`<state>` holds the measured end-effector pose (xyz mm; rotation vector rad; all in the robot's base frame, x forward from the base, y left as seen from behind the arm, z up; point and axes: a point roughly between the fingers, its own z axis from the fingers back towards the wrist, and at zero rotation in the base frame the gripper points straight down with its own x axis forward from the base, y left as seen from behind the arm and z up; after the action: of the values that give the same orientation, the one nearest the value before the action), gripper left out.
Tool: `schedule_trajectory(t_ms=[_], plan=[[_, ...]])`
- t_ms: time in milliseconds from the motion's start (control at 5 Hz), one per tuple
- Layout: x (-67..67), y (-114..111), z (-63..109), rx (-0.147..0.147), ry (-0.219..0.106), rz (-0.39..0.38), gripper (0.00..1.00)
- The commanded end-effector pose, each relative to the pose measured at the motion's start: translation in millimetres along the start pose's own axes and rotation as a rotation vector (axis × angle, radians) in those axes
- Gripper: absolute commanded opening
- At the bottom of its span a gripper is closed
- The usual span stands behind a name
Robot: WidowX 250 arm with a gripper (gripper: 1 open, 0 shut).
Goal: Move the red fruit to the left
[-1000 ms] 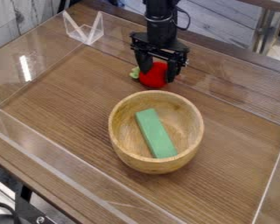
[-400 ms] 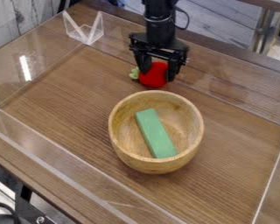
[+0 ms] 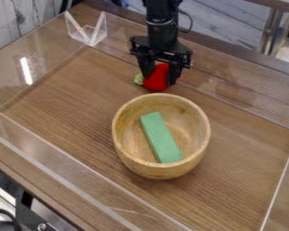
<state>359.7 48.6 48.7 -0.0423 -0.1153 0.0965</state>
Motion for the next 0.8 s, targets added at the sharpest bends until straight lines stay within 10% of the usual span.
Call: schedule_trajectory(t_ms=[0, 400, 600], plan=[[5.2, -3.1, 41.9, -0.007, -0.077, -0.057, 0.0], [8.6, 26.6, 85.9, 0.0, -0.136, 0.018, 0.0], [11.7, 59.5, 75.3, 0.01, -0.138, -0.004, 0.0]])
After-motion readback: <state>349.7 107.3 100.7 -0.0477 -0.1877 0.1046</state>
